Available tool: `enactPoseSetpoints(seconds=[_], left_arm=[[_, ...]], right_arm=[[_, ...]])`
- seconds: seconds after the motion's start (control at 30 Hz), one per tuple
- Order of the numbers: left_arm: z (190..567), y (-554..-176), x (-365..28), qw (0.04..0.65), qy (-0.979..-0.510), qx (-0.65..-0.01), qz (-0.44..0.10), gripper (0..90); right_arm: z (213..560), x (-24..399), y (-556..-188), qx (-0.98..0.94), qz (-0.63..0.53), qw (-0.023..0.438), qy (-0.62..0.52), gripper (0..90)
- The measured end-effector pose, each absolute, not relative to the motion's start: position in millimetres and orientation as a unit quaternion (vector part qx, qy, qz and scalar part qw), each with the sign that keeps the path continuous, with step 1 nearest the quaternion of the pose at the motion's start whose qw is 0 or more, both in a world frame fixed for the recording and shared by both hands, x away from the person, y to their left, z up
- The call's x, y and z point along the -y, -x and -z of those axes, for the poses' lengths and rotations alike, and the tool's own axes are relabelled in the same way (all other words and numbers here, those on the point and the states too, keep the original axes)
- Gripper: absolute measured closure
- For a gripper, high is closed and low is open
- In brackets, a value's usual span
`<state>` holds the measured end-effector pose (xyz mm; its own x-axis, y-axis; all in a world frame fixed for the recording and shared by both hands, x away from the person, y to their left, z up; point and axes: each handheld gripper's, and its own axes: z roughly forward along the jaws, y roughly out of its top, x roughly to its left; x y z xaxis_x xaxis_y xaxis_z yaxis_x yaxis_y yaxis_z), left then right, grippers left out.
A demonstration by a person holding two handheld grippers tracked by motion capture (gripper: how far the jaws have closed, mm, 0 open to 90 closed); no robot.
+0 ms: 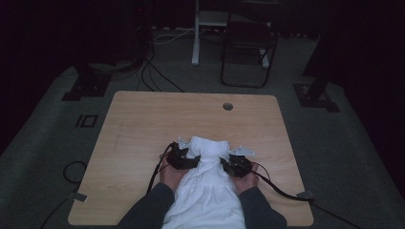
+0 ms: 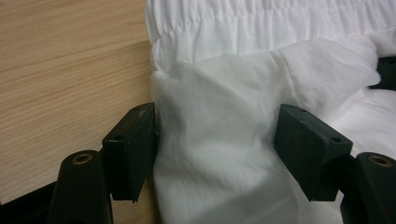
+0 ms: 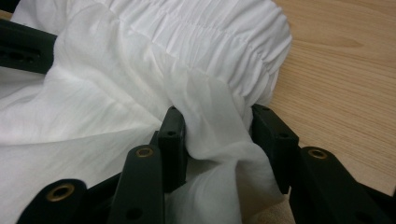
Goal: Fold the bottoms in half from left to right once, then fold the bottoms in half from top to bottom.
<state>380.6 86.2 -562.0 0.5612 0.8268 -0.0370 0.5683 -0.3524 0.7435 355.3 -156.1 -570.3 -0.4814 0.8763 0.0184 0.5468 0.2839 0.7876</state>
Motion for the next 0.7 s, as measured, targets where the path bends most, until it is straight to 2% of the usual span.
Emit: enactPoseSetpoints(seconds=[0.23, 0.37, 0.5, 0.7], left_arm=[[564, -379, -85, 0.364, -0.812, -0.415, -0.191, 30.9], [564, -377, -85, 0.366, -0.813, -0.411, -0.193, 37.8], [564, -375, -85, 0.371, -0.814, -0.405, -0.19, 47.4], [564, -375, -86, 0.375, -0.813, -0.405, -0.187, 56.3]], right_arm=[[570, 156, -355, -0.772, -0.382, 0.214, -0.461, 58.2], [570, 159, -358, -0.782, -0.391, 0.194, -0.446, 47.7], [565, 165, -363, -0.783, -0.4, 0.176, -0.443, 41.2], [565, 165, -374, -0.787, -0.376, 0.177, -0.456, 23.9]])
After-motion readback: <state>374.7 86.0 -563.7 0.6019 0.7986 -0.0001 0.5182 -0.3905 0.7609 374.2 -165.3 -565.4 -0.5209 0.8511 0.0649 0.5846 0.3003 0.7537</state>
